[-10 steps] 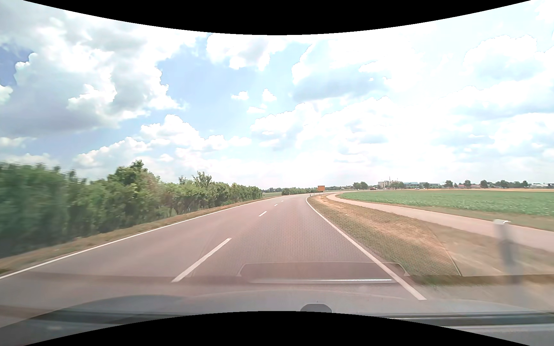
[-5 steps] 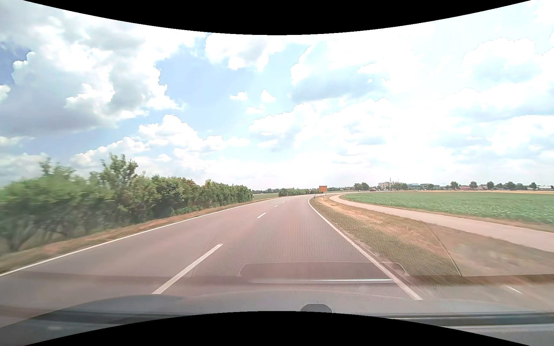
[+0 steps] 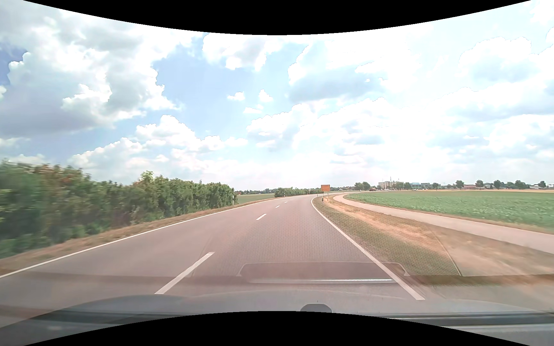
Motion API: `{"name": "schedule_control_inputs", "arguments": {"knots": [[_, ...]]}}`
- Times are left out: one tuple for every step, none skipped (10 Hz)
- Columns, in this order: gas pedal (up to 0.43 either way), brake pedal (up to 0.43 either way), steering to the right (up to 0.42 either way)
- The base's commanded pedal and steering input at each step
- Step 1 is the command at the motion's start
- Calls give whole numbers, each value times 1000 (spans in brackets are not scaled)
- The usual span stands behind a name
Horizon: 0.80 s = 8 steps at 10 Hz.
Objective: Follow the waypoints while adhering to traffic rules and regulations
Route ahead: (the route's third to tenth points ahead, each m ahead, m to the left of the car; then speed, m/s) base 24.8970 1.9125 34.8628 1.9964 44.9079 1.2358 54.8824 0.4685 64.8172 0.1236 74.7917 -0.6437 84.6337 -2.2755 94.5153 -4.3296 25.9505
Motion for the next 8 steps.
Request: {"name": "schedule_control_inputs", "arguments": {"knots": [[228,0,3],[228,0,3],[228,0,5],[220,0,6],[209,0,7],[209,0,8],[197,0,11],[197,0,12]]}}
